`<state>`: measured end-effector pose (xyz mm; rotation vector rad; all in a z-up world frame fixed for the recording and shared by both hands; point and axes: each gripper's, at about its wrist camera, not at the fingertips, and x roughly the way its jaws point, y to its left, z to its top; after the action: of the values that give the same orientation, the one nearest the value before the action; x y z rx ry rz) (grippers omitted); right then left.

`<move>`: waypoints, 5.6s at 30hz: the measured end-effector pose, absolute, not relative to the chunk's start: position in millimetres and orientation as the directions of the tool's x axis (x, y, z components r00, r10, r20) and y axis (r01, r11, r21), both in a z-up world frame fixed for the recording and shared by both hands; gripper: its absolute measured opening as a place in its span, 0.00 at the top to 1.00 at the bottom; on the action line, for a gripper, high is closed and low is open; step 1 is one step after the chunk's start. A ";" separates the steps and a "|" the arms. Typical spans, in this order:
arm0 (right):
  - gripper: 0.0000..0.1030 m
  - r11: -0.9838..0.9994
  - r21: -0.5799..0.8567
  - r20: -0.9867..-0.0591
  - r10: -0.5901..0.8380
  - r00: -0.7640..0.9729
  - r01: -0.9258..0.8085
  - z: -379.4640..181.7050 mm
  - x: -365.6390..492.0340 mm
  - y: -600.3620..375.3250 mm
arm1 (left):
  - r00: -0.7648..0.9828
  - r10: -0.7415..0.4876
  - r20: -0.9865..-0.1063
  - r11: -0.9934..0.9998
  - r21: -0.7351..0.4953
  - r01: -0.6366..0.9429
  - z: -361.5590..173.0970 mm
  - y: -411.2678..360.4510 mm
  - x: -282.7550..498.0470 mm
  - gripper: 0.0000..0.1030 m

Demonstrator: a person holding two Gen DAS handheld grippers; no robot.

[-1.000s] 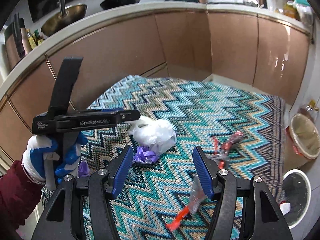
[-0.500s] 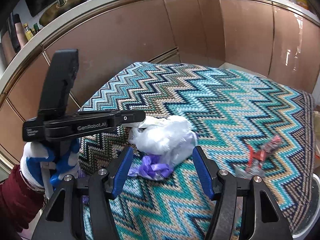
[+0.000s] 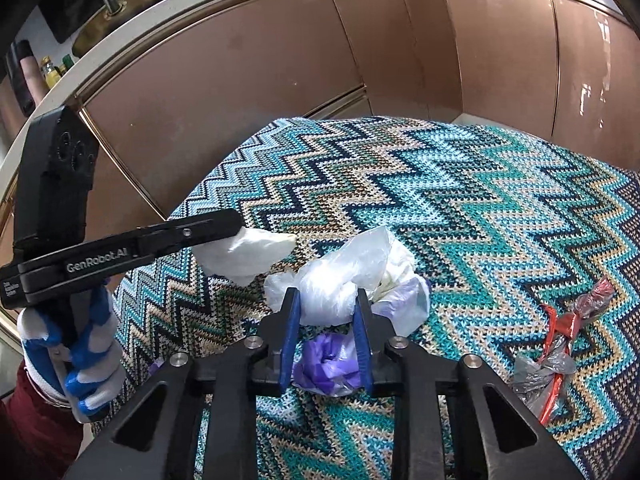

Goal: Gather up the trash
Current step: 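Grasp white tissue with the left gripper while the right gripper grasps a white plastic bag, then carry both items over the white-rimmed bin and open both grippers, then move both tools back over the remaining trash on the rug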

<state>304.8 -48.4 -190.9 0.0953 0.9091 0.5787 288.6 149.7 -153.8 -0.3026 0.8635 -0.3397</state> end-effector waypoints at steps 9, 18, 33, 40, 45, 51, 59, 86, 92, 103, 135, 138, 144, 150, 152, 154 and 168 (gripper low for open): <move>0.81 0.827 0.292 -0.641 0.542 0.543 -0.480 -140.1 270.1 -48.4 | 0.673 -0.385 -0.631 0.905 -0.401 0.142 -116.5 170.1 252.8 0.96; 0.81 0.837 0.252 -0.553 0.537 0.637 -0.486 -82.3 213.1 -71.7 | 0.739 -0.367 -0.565 0.911 -0.379 0.163 -66.1 168.9 205.7 0.96; 0.81 0.869 0.255 -0.396 0.494 0.774 -0.425 -29.0 94.8 -158.7 | 0.786 -0.409 -0.463 0.908 -0.297 0.297 13.1 86.4 116.1 0.96; 0.81 0.908 0.270 -0.344 0.402 0.849 -0.321 -29.7 62.4 -228.8 | 0.739 -0.486 -0.467 0.874 -0.238 0.424 27.9 -10.4 110.1 0.96; 0.81 0.949 0.253 -0.352 0.270 0.896 -0.186 -43.3 50.4 -284.2 | 0.657 -0.550 -0.515 0.826 -0.219 0.520 17.7 -96.9 127.0 0.96; 0.81 0.963 0.270 -0.416 0.102 0.904 0.016 -78.2 60.0 -358.6 | 0.542 -0.590 -0.598 0.763 -0.192 0.617 -11.7 -203.1 158.7 0.96; 0.81 0.944 0.270 -0.537 -0.017 0.843 0.191 -136.3 102.6 -431.3 | 0.411 -0.571 -0.710 0.724 -0.200 0.660 -77.5 -325.4 223.8 0.96; 0.61 0.904 0.234 -0.688 -0.107 0.718 0.359 -226.4 189.5 -513.6 | 0.392 -0.529 -0.752 0.774 -0.239 0.587 -168.7 -395.8 305.8 0.68; 0.53 0.918 0.215 -0.656 -0.117 0.745 0.334 -200.1 177.0 -493.7 | 0.524 -0.486 -0.699 0.809 -0.133 0.573 -131.3 -371.2 277.9 0.65; 0.44 0.933 0.180 -0.589 -0.152 0.794 0.312 -144.1 138.6 -455.1 | 0.683 -0.461 -0.567 0.841 -0.034 0.539 -71.0 -313.0 215.4 0.51; 0.00 0.974 0.016 -0.307 -0.210 0.928 0.226 -3.4 37.2 -297.1 | 0.945 -0.242 -0.222 0.965 0.045 0.258 34.5 -92.0 78.3 0.27; 0.00 0.976 0.001 -0.273 -0.208 0.939 0.217 6.1 25.5 -278.6 | 0.962 -0.197 -0.190 0.976 0.053 0.210 39.5 -68.8 65.0 0.26; 0.00 0.977 -0.019 -0.215 -0.210 0.954 0.211 21.0 5.6 -248.6 | 0.982 -0.120 -0.145 0.991 0.042 0.127 46.6 -31.0 46.7 0.26; 0.00 0.981 -0.057 -0.183 -0.194 0.964 0.187 30.4 -4.5 -223.3 | 0.986 -0.069 -0.150 0.998 -0.001 0.070 42.6 5.5 44.4 0.25; 0.00 0.982 -0.077 -0.186 -0.187 0.965 0.175 29.6 -3.3 -213.3 | 0.985 -0.052 -0.163 0.999 -0.014 0.051 37.4 17.2 46.6 0.25; 0.00 0.982 -0.094 -0.183 -0.182 0.966 0.167 27.9 -1.7 -204.8 | 0.985 -0.035 -0.172 0.999 -0.015 0.033 32.3 26.9 47.3 0.25; 0.00 0.991 -0.110 -0.406 0.029 0.914 -0.080 -20.5 78.6 -154.9 | 0.926 0.061 -0.372 0.996 -0.034 -0.079 -35.0 94.6 96.4 0.25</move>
<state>78.6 -154.9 -20.5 -0.1254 0.4152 0.0559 96.4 94.6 -35.0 -0.0490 0.3799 0.0716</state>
